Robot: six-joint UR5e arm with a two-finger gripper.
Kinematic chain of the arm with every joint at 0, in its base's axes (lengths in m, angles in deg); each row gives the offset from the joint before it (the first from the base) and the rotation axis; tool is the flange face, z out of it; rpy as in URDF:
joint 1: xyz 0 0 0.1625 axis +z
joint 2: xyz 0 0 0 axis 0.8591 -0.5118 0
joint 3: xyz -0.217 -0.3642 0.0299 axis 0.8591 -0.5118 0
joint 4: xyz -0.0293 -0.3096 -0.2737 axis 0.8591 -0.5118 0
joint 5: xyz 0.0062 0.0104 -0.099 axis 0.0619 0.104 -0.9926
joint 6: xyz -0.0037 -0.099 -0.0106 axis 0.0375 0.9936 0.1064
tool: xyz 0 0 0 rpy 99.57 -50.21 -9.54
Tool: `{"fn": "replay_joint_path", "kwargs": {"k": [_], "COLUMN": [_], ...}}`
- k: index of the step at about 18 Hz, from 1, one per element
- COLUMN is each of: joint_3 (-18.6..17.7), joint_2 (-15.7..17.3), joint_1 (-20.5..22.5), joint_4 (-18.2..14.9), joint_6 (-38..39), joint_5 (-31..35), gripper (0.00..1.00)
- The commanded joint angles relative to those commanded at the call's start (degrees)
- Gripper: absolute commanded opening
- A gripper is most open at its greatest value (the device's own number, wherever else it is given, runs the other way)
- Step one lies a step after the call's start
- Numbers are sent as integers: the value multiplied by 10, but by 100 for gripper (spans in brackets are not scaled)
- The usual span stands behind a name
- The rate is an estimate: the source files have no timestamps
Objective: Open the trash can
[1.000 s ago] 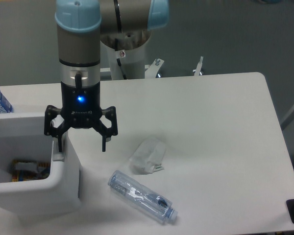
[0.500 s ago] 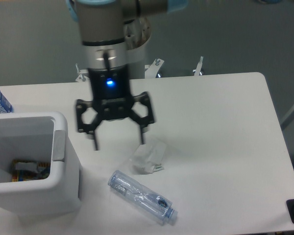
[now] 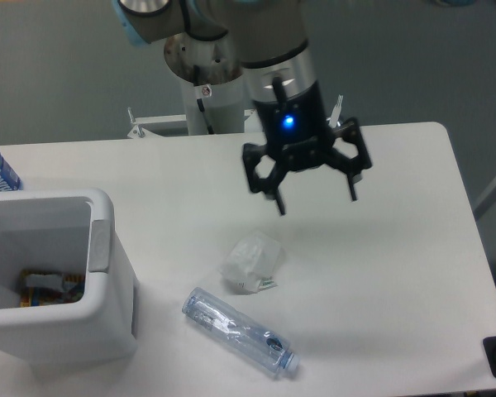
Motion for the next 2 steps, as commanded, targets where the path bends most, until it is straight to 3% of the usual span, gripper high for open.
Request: {"fn": "replay_joint_path", "kwargs": {"k": [2], "joint_3": [-5], "joint_2": [4], "joint_1": [18], "joint_4": [0], "joint_6": [-21], "joint_5": [-1], "gripper": [100]}}
